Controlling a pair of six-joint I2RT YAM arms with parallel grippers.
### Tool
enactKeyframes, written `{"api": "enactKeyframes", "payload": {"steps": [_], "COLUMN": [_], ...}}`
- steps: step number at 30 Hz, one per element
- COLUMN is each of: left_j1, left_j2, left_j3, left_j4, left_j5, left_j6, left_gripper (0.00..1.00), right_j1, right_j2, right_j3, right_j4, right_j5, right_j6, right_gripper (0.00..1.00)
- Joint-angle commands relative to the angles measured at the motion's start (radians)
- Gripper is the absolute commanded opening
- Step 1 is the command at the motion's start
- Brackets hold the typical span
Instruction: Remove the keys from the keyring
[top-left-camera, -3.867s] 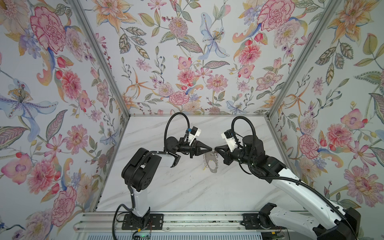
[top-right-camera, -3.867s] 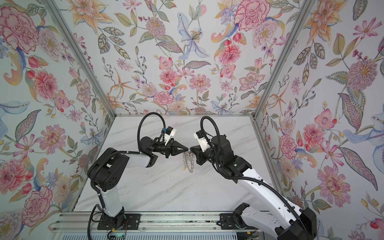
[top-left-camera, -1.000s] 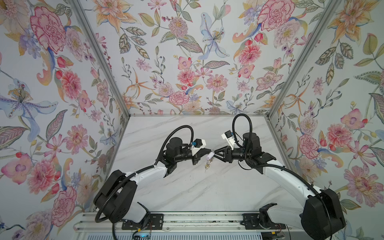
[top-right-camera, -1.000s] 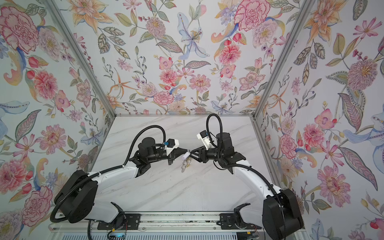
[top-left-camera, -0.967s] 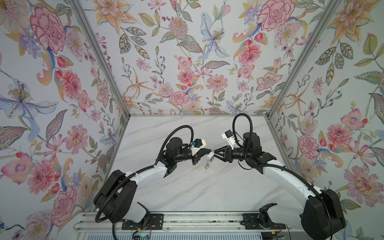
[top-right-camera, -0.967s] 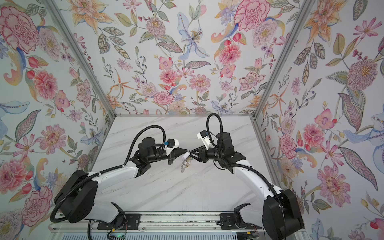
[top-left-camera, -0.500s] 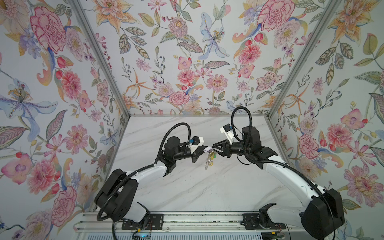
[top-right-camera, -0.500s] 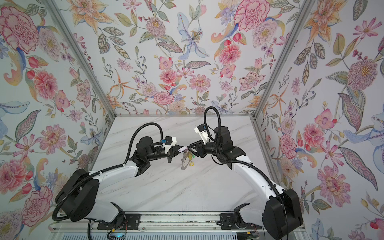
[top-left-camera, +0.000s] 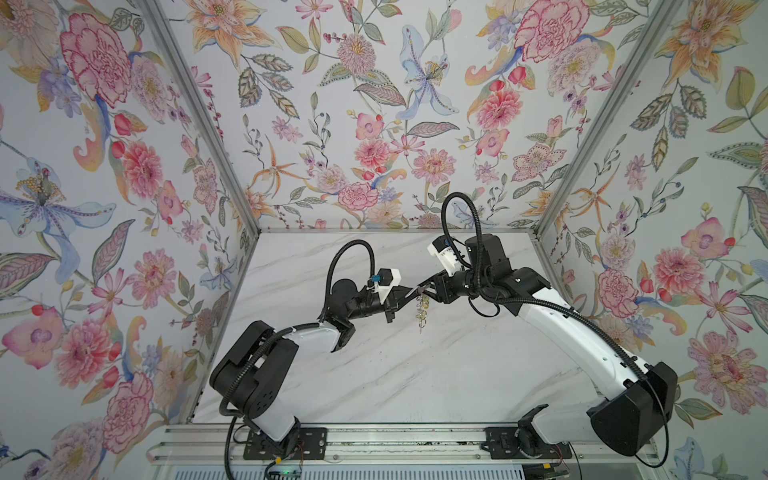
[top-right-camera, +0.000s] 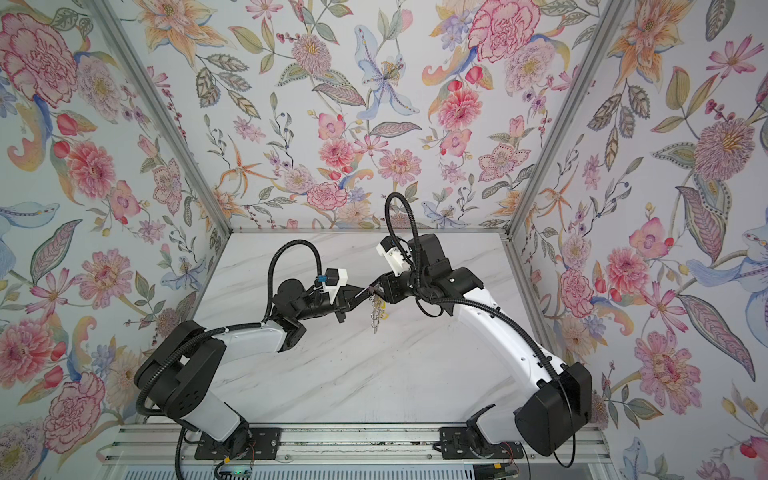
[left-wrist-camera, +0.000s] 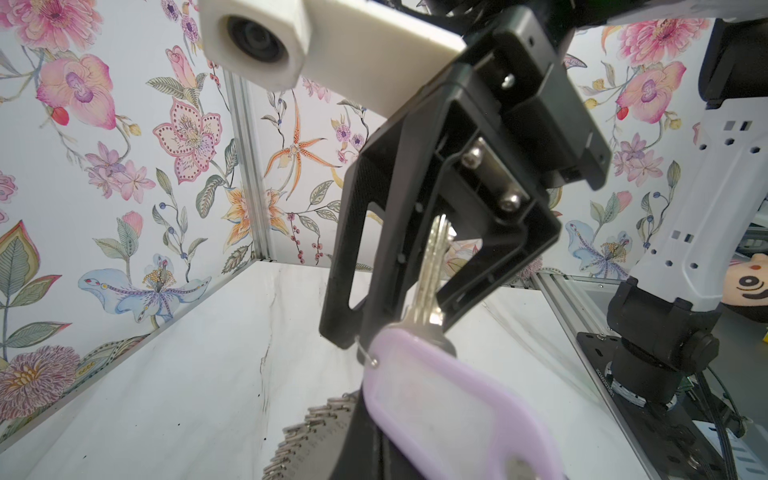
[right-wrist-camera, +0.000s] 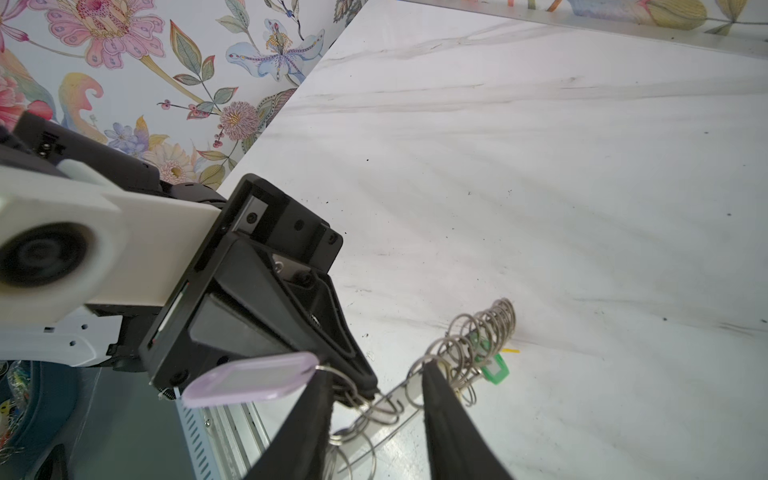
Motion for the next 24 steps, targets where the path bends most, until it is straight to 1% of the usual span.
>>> {"api": "enactKeyframes", "payload": {"steps": [1, 4, 5, 8, 10, 13, 15, 17, 21, 24], "left_j1": [-0.030, -0.028, -0.028, -0.022, -0.012, 0.006, 0.018, 0.027, 0.029, 0.035], "left_j2": [0.023, 0.033, 0.034, 0.036, 0.043, 0.086, 0.128, 0.153, 0.147, 0.156], "left_j3": [-0.007, -0.004, -0.009, -0.017, -0.023, -0.018, -0.004, 0.007, 0.013, 0.025], "left_j4": [0.060, 0.068, 0.074, 0.122, 0.198, 0.374, 0.511, 0.595, 0.590, 0.636], "left_j5": [0.098, 0.107, 0.104, 0.105, 0.115, 0.157, 0.190, 0.214, 0.232, 0.242], "left_j6": [-0.043, -0.052, -0.052, -0.081, -0.138, -0.289, -0.410, -0.496, -0.510, -0.561], "left_gripper": [0.00, 0.00, 0.00, 0.00, 0.00, 0.00, 0.00, 0.00, 0.00, 0.00], "right_j1": [0.053, 0.061, 0.062, 0.059, 0.059, 0.053, 0.045, 0.040, 0.038, 0.030], "right_j2": [0.012, 0.011, 0.011, 0.011, 0.008, 0.004, -0.001, -0.014, -0.030, -0.037], "right_j3": [0.057, 0.067, 0.067, 0.054, 0.032, -0.004, -0.028, -0.056, -0.076, -0.081], "right_j4": [0.036, 0.035, 0.030, 0.018, 0.018, 0.018, 0.017, 0.025, 0.042, 0.046], "right_j5": [-0.025, -0.016, -0.020, -0.032, -0.058, -0.071, -0.074, -0.078, -0.098, -0.127], "right_j6": [-0.018, -0.014, -0.020, -0.031, -0.043, -0.061, -0.061, -0.061, -0.062, -0.068], "right_gripper": [0.38, 0.28, 0.26, 0.27, 0.31, 0.32, 0.29, 0.27, 0.24, 0.24]}}
